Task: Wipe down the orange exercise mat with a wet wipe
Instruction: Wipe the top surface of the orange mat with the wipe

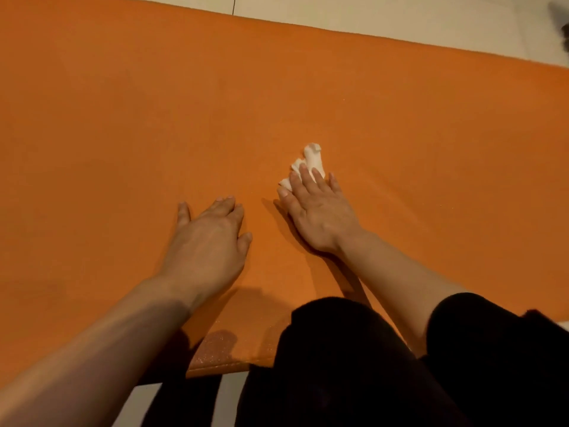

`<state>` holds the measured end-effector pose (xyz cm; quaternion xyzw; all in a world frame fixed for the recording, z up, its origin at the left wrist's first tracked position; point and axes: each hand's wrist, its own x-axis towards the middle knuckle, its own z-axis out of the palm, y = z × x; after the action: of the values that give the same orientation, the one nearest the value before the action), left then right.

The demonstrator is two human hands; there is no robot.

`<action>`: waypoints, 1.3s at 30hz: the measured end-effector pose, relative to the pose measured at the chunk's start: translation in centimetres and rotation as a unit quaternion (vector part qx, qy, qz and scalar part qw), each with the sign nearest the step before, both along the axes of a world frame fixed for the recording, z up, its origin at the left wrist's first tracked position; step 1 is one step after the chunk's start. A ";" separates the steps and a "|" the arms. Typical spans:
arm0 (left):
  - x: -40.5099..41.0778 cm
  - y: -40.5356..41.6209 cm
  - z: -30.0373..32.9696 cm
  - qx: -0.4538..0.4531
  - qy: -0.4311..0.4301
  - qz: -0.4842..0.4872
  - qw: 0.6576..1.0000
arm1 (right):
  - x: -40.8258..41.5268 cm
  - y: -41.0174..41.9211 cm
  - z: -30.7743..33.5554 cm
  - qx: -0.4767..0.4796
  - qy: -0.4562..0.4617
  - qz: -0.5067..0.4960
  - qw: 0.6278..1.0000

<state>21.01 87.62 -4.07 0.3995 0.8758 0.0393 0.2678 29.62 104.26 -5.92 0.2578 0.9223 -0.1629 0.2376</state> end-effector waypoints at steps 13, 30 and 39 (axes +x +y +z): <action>3.3 -2.4 2.0 0.007 -0.045 0.031 0.998 | 3.0 -3.3 2.0 -0.003 0.013 0.063 0.998; 5.9 -4.7 3.5 -0.035 -0.061 0.029 0.997 | 9.0 -7.7 4.9 -0.081 0.103 0.253 0.958; 6.6 -5.5 3.1 0.036 -0.050 0.070 0.996 | 12.4 -7.2 4.2 -0.007 0.144 0.205 0.968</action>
<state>27.64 82.08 -0.95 0.3441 0.8851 0.1098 0.2935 42.05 97.04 -1.70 0.0355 0.9788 -0.1521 0.1324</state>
